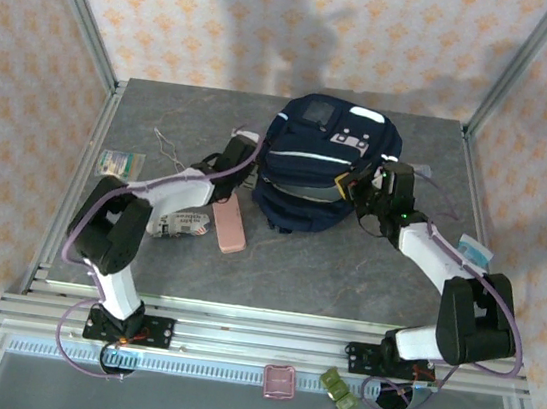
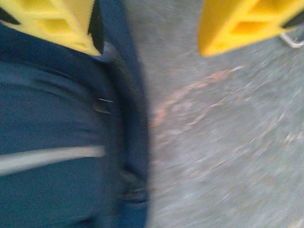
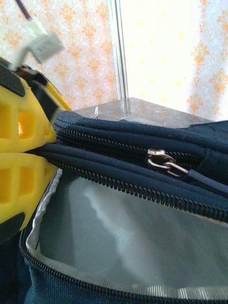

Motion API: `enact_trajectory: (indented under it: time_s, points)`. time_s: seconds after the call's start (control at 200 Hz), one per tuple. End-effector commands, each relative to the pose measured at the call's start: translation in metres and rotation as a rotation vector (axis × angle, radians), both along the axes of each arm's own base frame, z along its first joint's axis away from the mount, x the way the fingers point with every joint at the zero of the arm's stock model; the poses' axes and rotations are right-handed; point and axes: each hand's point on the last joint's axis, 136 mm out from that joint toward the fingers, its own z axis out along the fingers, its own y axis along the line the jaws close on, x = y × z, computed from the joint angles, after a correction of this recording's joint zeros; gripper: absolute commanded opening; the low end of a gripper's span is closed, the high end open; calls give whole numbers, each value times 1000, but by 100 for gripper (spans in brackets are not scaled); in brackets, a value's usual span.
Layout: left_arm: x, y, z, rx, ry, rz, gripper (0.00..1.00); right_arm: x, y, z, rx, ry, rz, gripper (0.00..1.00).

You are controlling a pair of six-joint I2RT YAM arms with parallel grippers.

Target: Pack books, pencil case, and school supplies into a backpack

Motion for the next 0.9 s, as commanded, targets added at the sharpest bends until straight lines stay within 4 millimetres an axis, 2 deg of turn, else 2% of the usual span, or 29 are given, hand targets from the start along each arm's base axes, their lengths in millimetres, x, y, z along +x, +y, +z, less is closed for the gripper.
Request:
enact_trajectory:
  time_s: [0.0,0.135,0.31,0.445,0.556,0.616,0.666,0.701,0.781,0.816,0.861,0.896]
  points:
    - [-26,-46,47,-45,-167,-194,67,18,10,48,65,-147,38,0]
    - [-46,-69,45,-43,-227,-334,76,22,14,62,88,-172,56,0]
    - [-48,-96,40,127,-303,-446,77,21,17,74,110,-189,70,0]
    - [-20,-93,37,252,-315,-343,78,20,21,83,129,-200,92,0]
    - [-6,-102,37,270,-338,-342,77,16,24,85,139,-203,115,0]
    - [8,-99,38,306,-347,-281,75,14,26,83,141,-199,133,0]
    - [20,-95,39,342,-340,-232,69,11,27,81,135,-195,146,0]
    - [27,-93,37,359,-327,-210,59,10,26,77,126,-188,147,0]
    - [33,-94,42,350,-307,-215,22,8,24,65,90,-167,147,0]
    - [33,-93,41,342,-296,-221,11,9,22,59,66,-156,145,0]
    - [34,-91,44,335,-290,-224,0,9,18,51,33,-139,136,0]
    - [34,-88,47,328,-281,-221,0,9,15,45,9,-128,132,0]
